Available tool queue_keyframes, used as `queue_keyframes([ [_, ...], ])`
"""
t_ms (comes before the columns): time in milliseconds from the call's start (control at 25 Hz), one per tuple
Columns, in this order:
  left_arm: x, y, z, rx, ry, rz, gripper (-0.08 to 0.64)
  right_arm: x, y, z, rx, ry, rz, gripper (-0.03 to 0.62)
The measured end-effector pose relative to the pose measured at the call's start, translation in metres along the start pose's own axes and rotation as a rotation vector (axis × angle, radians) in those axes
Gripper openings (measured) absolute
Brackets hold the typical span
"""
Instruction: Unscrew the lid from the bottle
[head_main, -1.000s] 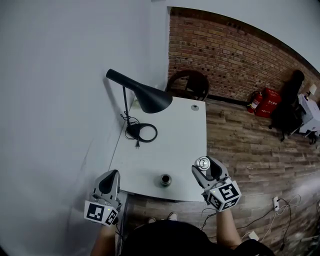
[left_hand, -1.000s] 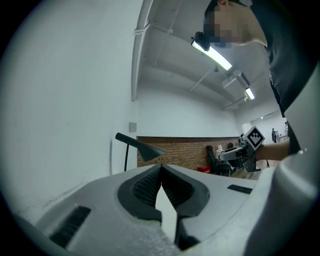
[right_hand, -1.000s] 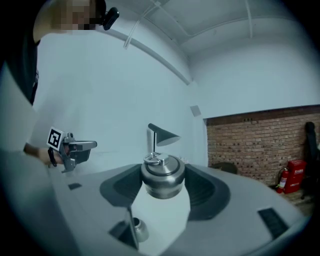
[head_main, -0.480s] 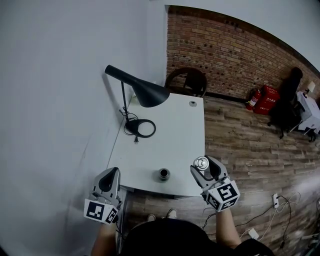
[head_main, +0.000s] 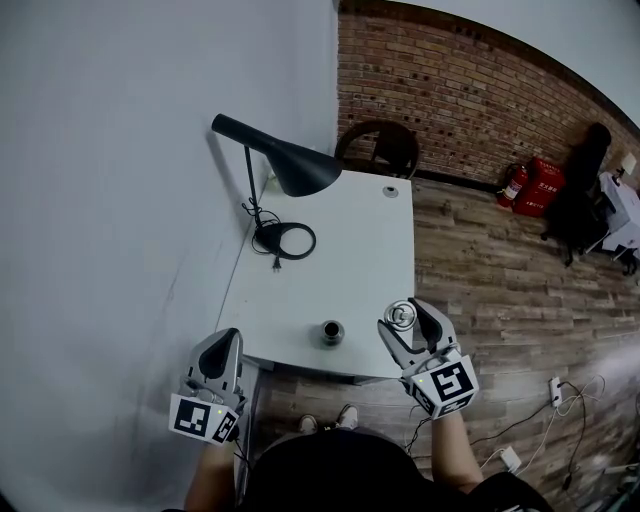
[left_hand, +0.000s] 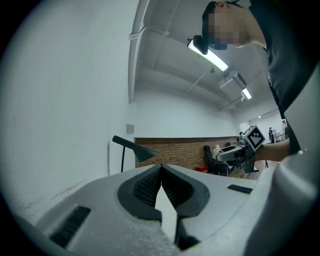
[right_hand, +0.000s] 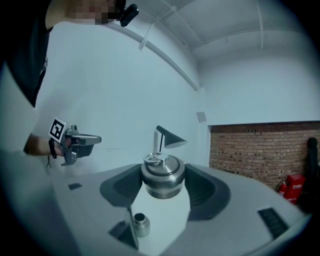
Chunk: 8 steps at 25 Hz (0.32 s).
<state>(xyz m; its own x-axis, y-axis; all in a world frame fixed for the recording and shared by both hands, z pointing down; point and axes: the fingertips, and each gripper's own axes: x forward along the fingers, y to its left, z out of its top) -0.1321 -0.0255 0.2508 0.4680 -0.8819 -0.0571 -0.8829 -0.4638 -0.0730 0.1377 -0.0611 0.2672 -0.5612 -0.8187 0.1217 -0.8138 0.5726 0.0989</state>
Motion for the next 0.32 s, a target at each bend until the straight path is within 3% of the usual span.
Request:
queue_keyframes([
  [320,0.0014,-0.0007,-0.0042,-0.004,0.001,-0.015,0.023,0.0014,0.0024,-0.0026,0.004,0.0,-0.004,0.267],
])
